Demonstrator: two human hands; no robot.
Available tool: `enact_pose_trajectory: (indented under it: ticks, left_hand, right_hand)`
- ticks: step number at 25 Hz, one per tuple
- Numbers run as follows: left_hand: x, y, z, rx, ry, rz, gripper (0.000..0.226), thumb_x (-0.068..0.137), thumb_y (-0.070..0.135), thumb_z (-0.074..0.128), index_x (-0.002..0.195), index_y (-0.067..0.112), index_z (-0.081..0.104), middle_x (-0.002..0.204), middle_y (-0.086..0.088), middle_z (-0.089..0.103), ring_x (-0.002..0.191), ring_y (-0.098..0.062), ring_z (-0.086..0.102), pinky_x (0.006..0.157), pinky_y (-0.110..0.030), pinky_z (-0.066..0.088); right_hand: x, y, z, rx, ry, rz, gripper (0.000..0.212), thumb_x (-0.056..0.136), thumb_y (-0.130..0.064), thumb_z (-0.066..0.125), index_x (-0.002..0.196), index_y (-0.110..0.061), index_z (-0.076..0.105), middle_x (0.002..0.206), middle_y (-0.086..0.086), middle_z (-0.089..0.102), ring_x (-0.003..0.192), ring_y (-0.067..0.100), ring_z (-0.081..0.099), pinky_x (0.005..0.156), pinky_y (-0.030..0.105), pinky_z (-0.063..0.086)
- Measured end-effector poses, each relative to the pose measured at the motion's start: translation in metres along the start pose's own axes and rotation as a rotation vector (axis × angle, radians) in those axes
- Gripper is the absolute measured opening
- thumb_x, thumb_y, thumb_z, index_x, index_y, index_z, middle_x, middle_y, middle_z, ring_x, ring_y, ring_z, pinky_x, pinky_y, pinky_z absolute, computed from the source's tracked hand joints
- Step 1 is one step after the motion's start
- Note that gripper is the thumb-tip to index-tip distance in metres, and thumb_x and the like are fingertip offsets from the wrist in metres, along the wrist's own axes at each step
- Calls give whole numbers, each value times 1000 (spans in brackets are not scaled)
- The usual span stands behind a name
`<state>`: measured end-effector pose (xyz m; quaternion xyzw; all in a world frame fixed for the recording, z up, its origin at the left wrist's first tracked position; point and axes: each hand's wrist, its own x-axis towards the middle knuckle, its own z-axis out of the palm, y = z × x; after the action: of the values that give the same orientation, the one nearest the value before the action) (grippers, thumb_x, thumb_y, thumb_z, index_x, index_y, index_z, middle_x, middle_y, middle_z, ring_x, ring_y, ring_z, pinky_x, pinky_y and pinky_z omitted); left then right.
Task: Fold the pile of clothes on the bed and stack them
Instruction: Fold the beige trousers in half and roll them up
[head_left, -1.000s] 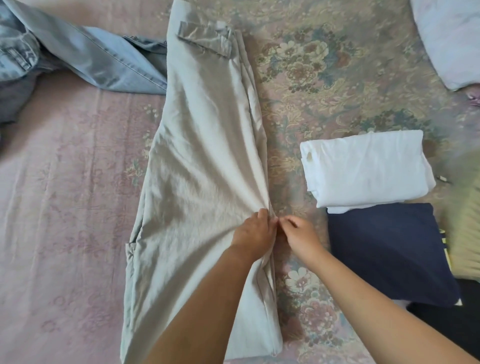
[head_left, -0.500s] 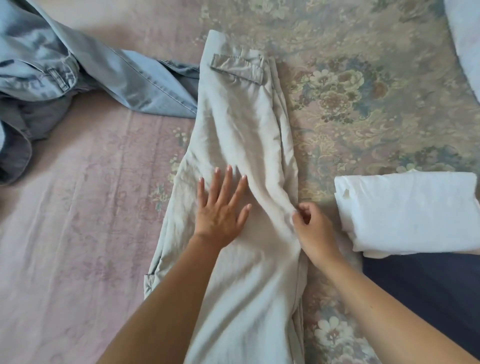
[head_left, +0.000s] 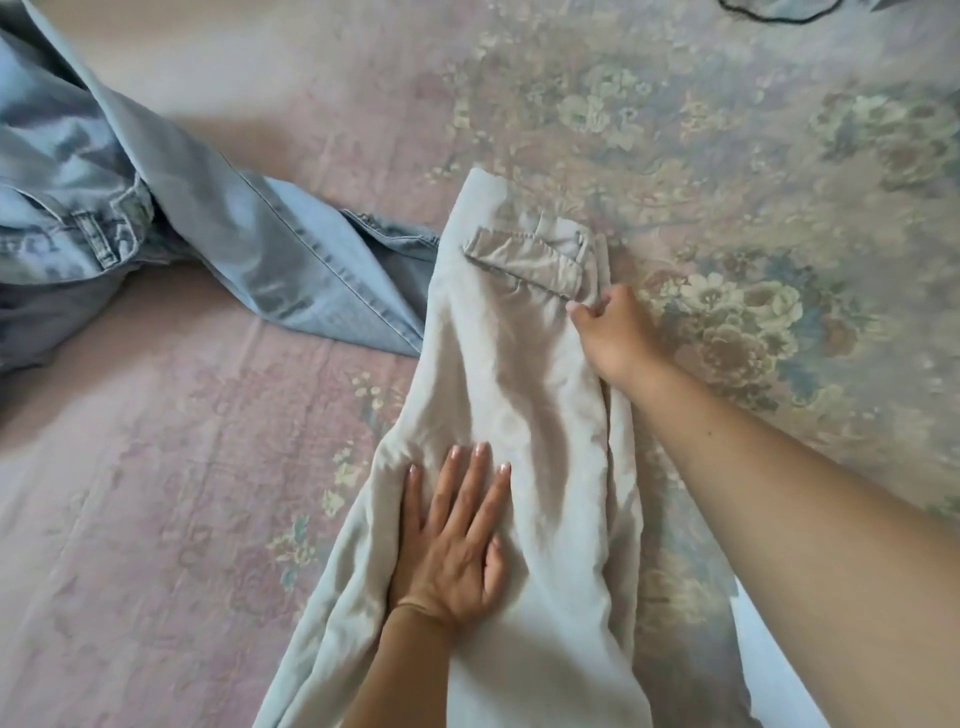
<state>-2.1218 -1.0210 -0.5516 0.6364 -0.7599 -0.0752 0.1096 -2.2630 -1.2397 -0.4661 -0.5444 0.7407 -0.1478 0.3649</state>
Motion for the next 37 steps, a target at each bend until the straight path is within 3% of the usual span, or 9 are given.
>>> enact_pose_trajectory:
  ticks: [3,6,10,14,17,20,24,27,37]
  left_hand:
    - [3,-1,0,-16,-12,-4,70,79,33,36,148,18,30,156,-6,26,144,-28,22,114,-59,10]
    - [4,-1,1,4,-19,-2,70,79,35,37,147,18,33,155,-6,28,144,-27,22,114,-59,11]
    - [5,0,2,6,-6,-18,71,75,34,39,144,18,37,152,-7,34,143,-28,23,114,-58,12]
    - [6,1,2,19,-21,-5,72,75,34,40,145,18,36,153,-7,33,144,-28,22,114,-58,12]
    - [7,0,2,23,-7,-14,71,75,34,40,144,18,37,153,-7,32,144,-28,21,114,-58,11]
    - [7,0,0,7,12,-9,70,77,34,38,145,18,34,154,-6,29,144,-27,21,115,-57,9]
    - [7,3,-1,-60,45,-6,71,73,31,40,143,18,39,151,-7,36,143,-22,25,117,-52,7]
    - [10,5,-1,-135,70,-5,67,73,29,41,139,17,48,148,-9,39,140,-20,32,117,-48,11]
    - [12,1,-1,-111,103,2,64,76,28,39,138,15,49,149,-9,40,140,-20,34,116,-52,13]
  right_hand:
    - [24,-8,12,29,5,128,48,89,-37,62,120,-3,47,111,13,58,105,32,57,75,31,40]
    - [30,-13,16,341,3,102,20,89,-27,65,96,-10,58,79,1,59,79,23,58,55,25,38]
    - [39,-2,-2,285,184,-42,16,94,-30,56,93,-14,55,83,0,58,71,14,54,59,17,42]
    - [64,16,-8,218,11,140,23,81,-42,65,89,-21,61,94,9,68,89,30,65,85,48,53]
    - [72,1,-7,534,-105,232,16,82,-24,73,90,-16,61,89,8,71,83,26,69,81,46,56]
    - [67,-14,-25,522,-279,277,12,86,-22,69,91,-12,64,72,1,71,65,15,67,77,36,54]
    - [40,5,-56,420,167,-89,11,89,-18,64,99,-22,64,92,-8,68,83,8,64,74,22,50]
    - [37,46,-42,314,317,58,19,92,-18,59,110,-14,59,103,2,64,93,17,59,75,23,42]
    - [97,28,-33,216,8,228,36,90,-13,62,123,-13,49,121,7,58,107,27,58,92,44,49]
